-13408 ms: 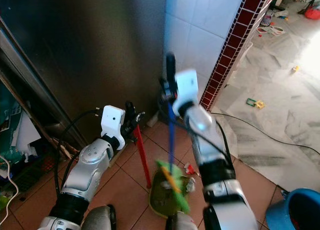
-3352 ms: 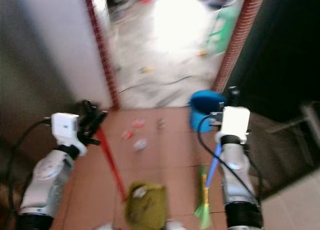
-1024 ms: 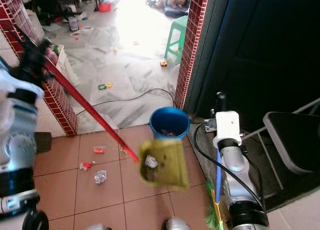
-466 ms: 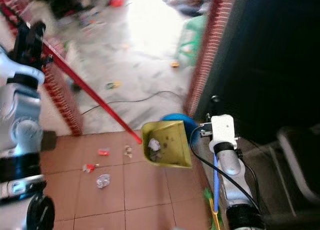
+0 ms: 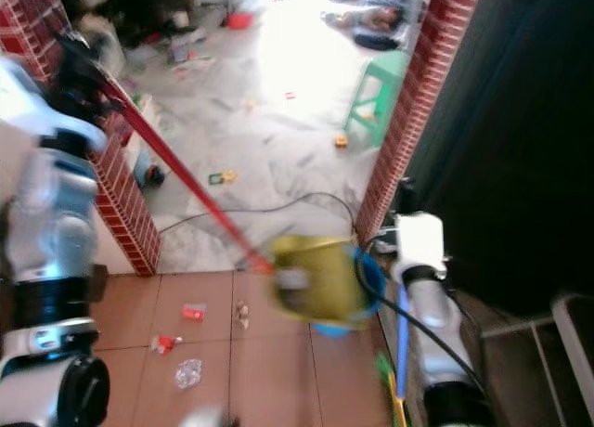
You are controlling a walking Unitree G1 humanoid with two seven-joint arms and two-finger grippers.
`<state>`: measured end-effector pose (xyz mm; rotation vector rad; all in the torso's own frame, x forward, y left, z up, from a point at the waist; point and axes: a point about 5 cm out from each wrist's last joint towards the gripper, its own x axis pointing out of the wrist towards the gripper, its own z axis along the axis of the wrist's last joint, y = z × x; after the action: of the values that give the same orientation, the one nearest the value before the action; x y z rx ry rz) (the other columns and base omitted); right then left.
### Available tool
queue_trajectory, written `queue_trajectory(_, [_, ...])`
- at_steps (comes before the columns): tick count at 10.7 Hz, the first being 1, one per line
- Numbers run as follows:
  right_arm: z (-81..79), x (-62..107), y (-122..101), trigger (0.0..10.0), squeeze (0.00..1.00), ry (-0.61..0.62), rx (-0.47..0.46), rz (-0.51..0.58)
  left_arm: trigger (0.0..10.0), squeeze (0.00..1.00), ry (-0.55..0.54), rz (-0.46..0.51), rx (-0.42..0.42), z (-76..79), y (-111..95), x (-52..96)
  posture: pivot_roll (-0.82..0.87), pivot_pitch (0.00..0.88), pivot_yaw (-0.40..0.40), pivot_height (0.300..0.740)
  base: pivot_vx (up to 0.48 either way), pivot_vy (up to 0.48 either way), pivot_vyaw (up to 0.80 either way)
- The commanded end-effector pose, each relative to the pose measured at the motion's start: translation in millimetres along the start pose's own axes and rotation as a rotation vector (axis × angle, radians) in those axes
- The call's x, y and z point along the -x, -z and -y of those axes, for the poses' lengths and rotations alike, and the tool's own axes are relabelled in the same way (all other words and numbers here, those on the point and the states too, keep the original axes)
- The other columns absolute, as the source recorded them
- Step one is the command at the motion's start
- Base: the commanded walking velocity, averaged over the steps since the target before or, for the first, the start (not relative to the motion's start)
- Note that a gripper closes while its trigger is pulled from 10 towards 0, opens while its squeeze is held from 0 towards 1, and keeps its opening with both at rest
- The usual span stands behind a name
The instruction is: Sweep floor
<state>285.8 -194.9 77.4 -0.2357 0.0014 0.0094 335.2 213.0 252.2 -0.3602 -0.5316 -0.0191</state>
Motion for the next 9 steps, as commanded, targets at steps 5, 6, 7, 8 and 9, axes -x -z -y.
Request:
queue_trajectory(5, [11.9, -4.4, -9.5, 10.0, 0.00, 0.009, 0.043, 0.041, 10.0, 0.00, 0.042, 0.027, -0.005, 15.1, 0.0, -1.7, -0.03, 0.000, -0.040, 0.740, 0.428, 0.000, 0.00])
queue_trajectory(6, [11.6, -4.1, -9.5, 10.0, 0.00, 0.007, 0.044, 0.041, 10.0, 0.00, 0.053, 0.027, -0.031, 17.5, 1.9, -0.3, -0.03, 0.000, -0.040, 0.740, 0.000, 0.000, 0.00])
queue_trajectory(7, [11.8, -3.9, -9.5, 10.0, 0.00, 0.004, 0.045, 0.041, 10.0, 0.00, 0.065, 0.026, -0.038, 22.9, 4.5, 0.5, -0.03, 0.000, -0.042, 0.740, 0.000, 0.000, 0.00])
queue_trajectory(8, [12.0, -3.9, -9.5, 10.0, 0.00, 0.003, 0.045, 0.041, 10.0, 0.00, 0.082, 0.029, -0.059, 26.3, 4.9, 0.8, -0.03, 0.000, -0.042, 0.740, 0.000, 0.000, 0.00])
queue_trajectory(9, [12.3, -3.7, -9.4, 10.0, 0.00, 0.003, 0.046, 0.041, 10.0, 0.00, 0.108, 0.035, -0.086, 31.3, 4.9, 1.0, -0.03, 0.000, -0.041, 0.740, 0.000, 0.000, 0.00])
